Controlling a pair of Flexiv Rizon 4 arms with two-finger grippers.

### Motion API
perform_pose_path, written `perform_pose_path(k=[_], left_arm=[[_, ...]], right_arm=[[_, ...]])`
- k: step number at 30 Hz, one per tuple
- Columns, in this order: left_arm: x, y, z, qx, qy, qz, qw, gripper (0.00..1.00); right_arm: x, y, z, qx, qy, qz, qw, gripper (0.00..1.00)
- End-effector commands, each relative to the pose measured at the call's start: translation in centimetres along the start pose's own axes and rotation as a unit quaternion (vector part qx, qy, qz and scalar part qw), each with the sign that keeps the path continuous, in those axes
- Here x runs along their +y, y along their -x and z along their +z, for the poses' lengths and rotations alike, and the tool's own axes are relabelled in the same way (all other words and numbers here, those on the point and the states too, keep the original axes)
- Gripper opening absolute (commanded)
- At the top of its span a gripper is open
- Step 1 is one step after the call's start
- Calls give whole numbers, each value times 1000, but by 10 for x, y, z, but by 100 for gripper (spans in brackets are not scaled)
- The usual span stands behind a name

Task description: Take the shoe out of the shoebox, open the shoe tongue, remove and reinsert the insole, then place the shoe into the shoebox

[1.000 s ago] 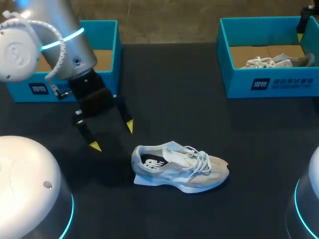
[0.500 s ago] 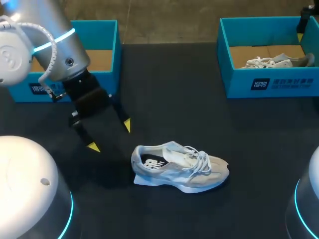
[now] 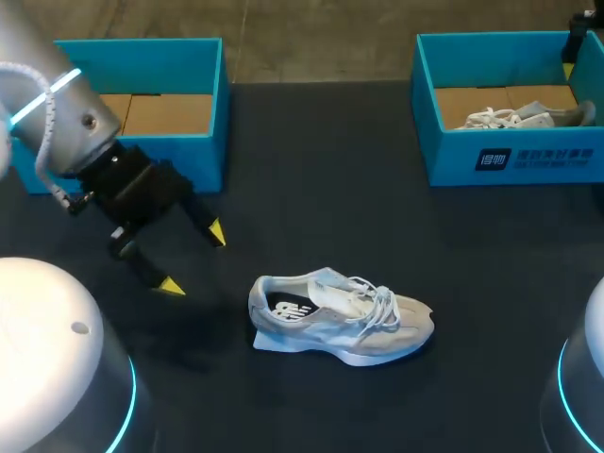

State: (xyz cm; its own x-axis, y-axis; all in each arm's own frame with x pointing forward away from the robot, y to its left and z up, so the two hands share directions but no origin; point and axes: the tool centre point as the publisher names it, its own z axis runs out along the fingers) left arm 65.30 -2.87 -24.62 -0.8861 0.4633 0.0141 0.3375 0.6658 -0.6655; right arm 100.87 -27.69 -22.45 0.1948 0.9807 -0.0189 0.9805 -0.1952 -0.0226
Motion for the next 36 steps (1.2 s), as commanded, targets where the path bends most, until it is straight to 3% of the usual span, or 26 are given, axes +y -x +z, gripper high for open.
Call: perform_pose_path(k=[1, 4, 8, 26, 36], left_arm=[[9, -10, 5, -133, -99, -113, 980, 100], [11, -10, 6, -136, -131, -126, 974, 100], [15, -9, 12, -134, -146, -136, 971, 100], [41, -11, 40, -95, -164, -122, 974, 100], [47, -16, 43, -95, -172, -119, 973, 100]], right_arm=[[0, 0, 0, -1, 0, 0, 1000, 100], [0, 0, 0, -1, 0, 0, 1000, 100], [0, 0, 0, -1, 0, 0, 1000, 100], [0, 0, 0, -1, 0, 0, 1000, 100], [0, 0, 0, -1, 0, 0, 1000, 100]])
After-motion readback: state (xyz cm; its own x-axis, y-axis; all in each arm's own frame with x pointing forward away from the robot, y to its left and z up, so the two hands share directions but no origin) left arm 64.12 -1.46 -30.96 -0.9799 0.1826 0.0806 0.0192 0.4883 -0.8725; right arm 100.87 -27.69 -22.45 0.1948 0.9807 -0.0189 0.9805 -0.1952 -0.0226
